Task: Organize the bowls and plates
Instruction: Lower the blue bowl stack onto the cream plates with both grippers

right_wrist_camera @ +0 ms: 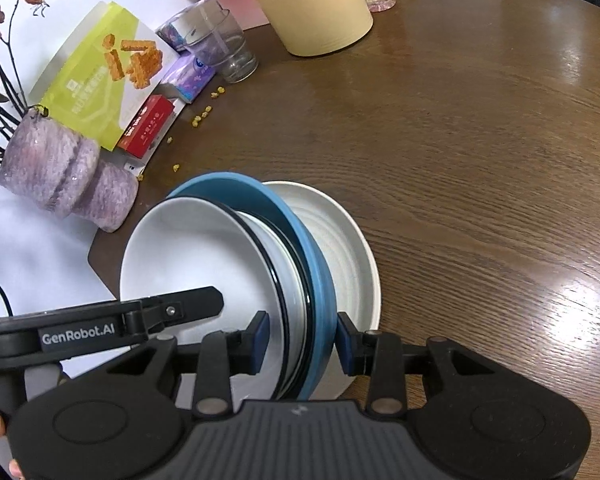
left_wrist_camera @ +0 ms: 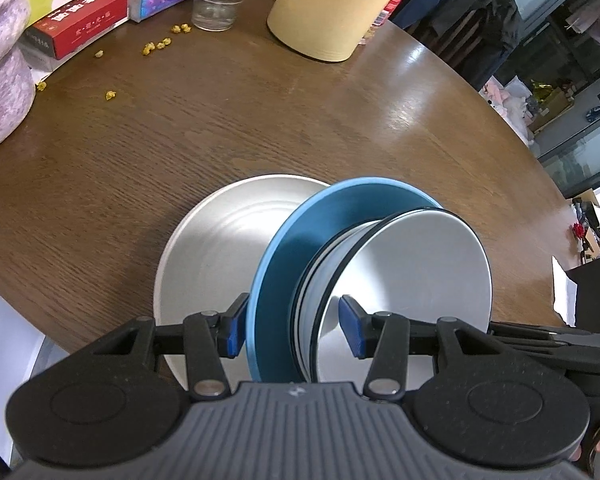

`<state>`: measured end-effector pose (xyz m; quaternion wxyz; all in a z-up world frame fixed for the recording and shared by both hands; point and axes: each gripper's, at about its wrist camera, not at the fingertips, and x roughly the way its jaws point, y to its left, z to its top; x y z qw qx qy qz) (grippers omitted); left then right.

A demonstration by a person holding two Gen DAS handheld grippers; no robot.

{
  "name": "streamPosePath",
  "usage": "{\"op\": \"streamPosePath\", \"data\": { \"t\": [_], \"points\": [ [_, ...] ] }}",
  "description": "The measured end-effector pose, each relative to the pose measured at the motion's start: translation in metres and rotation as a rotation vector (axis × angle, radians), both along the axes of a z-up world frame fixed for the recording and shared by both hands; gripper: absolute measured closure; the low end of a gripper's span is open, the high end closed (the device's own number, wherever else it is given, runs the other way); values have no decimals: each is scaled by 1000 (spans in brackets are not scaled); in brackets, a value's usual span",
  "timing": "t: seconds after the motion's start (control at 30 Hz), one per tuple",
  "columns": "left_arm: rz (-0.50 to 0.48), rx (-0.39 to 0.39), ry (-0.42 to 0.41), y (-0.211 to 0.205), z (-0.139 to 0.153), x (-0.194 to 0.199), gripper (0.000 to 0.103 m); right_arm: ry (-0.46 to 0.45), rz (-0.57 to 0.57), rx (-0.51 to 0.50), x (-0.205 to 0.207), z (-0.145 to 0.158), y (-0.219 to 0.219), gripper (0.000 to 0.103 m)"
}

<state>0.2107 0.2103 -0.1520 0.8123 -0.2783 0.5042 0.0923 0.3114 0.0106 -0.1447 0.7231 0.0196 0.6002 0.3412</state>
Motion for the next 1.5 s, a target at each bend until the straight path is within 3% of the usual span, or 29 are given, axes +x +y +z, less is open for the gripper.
{"op": "streamPosePath", "data": {
  "t": [0.93, 1.5],
  "points": [
    [-28, -47, 70, 27, -24, 10, 56, 55, -39, -43, 3, -19, 25, 68],
    [-61, -40, 63, 26, -22, 13, 53, 44, -60, -60, 7, -22, 29, 67]
  ]
}}
